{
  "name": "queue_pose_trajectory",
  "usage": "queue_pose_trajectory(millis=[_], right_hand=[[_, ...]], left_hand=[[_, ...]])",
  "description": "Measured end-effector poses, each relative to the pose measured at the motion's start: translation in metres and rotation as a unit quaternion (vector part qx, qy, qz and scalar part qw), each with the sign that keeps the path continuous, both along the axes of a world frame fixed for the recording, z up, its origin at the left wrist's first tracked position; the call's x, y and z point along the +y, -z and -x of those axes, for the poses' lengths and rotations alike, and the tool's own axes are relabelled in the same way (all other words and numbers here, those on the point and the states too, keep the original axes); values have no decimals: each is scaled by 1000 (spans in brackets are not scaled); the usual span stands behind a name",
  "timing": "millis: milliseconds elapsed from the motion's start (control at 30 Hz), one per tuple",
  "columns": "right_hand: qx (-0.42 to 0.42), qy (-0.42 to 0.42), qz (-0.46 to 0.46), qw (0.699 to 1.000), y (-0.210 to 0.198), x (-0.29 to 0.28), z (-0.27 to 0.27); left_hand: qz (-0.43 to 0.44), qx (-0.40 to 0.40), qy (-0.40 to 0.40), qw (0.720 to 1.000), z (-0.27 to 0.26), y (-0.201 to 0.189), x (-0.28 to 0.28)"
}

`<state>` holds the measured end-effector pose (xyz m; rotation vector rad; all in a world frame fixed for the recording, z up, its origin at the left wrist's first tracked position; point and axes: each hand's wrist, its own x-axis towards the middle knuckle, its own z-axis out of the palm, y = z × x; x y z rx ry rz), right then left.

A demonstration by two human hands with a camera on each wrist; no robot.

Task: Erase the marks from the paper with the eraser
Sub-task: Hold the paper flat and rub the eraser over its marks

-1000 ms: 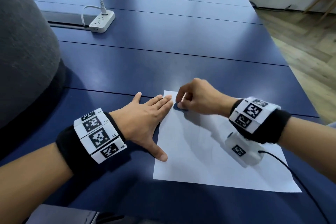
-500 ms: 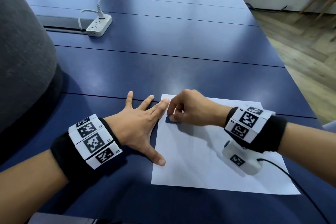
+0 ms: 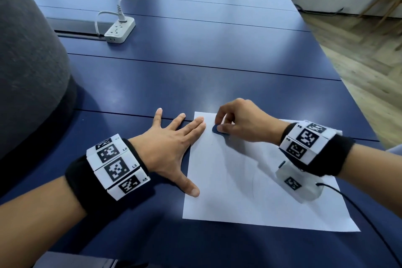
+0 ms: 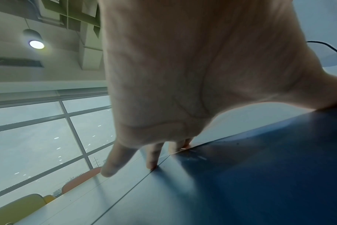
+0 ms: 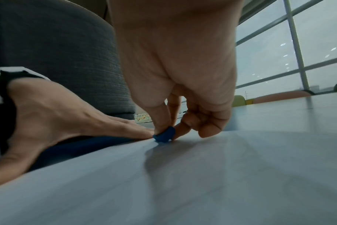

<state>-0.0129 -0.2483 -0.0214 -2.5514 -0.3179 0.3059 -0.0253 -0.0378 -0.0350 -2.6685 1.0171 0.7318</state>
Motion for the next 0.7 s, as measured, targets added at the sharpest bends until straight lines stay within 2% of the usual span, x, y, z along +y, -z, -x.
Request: queue_pose_trajectory(millis=[167,300,367,467,533,600,700], right_hand=[[44,-77,6,996,3,13,27],[11,-16,10,1000,0,1,4],[12,-19,-9,1000,2,3,13],[71,-117,-10,991,1,15,44],[85,-151,17,985,-2,18,43],[58,-115,34,991,-3,13,27],[28,-63,11,998,0,7,22]], left_hand=[[-7,-12,6,1000,0,1,-1],[-10,-28,19,999,0,1,-2],[-9,-34,20,999,0,1,-2],[-15,-46,26,999,0,1,-4],[-20,-55,33,998,1,1,-5],[-15,-63,38,997,1,2,-6],[-9,-64,39,997,0,2,-6]])
